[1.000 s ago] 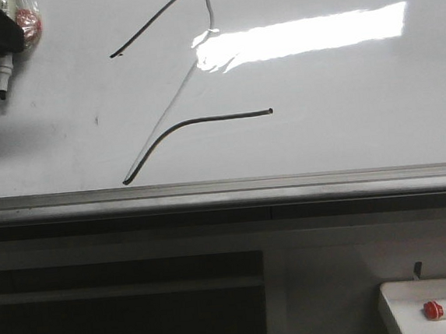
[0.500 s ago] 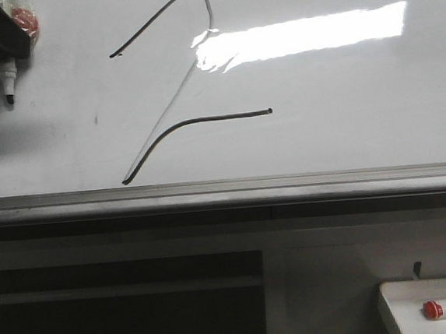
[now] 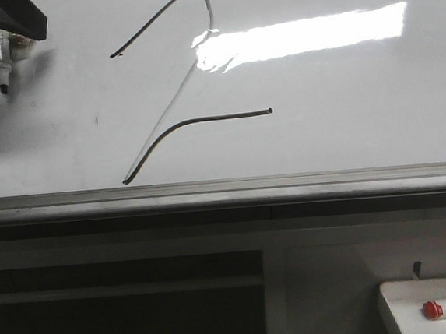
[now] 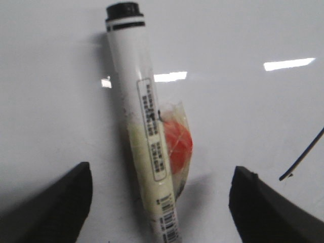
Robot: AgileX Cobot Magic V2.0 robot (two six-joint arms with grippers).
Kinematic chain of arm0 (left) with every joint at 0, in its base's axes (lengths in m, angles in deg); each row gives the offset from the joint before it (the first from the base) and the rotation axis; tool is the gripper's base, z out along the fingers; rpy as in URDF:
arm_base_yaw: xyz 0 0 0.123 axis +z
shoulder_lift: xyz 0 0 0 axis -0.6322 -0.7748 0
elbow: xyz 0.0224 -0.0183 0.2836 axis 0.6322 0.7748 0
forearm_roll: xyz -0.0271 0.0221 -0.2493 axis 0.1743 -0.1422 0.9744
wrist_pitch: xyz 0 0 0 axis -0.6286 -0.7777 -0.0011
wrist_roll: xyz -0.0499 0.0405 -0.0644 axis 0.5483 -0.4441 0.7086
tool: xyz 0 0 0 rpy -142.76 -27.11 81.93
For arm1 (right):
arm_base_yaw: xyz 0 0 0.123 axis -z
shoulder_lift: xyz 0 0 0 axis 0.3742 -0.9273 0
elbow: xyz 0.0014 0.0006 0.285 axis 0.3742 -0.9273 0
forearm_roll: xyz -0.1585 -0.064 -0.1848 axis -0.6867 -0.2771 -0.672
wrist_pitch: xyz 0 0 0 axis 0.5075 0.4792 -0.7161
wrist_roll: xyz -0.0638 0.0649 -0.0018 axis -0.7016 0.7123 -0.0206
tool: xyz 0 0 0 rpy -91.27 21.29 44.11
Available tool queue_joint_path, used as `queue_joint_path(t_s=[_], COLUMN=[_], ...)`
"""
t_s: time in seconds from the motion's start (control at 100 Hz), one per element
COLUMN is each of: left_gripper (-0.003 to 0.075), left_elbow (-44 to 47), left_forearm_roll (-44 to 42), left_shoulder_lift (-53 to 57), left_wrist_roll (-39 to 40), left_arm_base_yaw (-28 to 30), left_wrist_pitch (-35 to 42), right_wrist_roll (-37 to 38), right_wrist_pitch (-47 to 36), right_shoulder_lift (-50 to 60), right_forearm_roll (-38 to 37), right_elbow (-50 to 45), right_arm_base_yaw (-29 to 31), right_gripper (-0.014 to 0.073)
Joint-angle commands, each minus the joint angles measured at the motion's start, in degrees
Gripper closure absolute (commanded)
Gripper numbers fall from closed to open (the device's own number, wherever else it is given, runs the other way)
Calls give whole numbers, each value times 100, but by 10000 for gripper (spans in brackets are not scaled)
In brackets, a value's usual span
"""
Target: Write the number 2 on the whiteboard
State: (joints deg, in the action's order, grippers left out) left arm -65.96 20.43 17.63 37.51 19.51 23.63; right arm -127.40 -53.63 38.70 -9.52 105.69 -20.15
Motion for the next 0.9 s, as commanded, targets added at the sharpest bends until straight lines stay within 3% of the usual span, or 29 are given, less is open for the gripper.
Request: queue_joint_path(t_s=[0.0, 0.12, 0.24, 0.34, 0.55, 0.64, 0.76, 0.89], left_gripper=[153, 155, 156, 188, 389, 523, 738, 741], left_elbow=[-140, -140, -140, -128, 373, 804, 1320, 1674], left_forearm_roll=[-23, -34, -158, -432, -1078, -1192, -1192, -1192], left_shoulder_lift=[271, 889, 1728, 2483, 4136, 4806, 5541, 6085], left_wrist_roll=[39, 39, 39, 39, 39, 39, 39, 39], left_arm_base_yaw=[13, 13, 13, 13, 13, 13, 13, 13], left_wrist_pitch=[224, 1, -380, -968, -1908, -1935, -1924, -1924], right_wrist_roll=[8, 8, 8, 8, 8, 8, 8, 8], right_wrist_pitch=[-246, -246, -268, -576, -2391, -3214, -3439, -3405], right_shoulder_lift=[42, 42, 42, 82, 305, 427, 528, 511], right_forearm_roll=[155, -41, -906, -1140, -1102, -751, -525, -476], right_elbow=[155, 155, 52, -286, -1517, -1948, -2117, -2117], right_arm_base_yaw=[27, 27, 27, 27, 27, 27, 27, 27], right_gripper=[662, 662, 662, 662, 662, 662, 662, 662])
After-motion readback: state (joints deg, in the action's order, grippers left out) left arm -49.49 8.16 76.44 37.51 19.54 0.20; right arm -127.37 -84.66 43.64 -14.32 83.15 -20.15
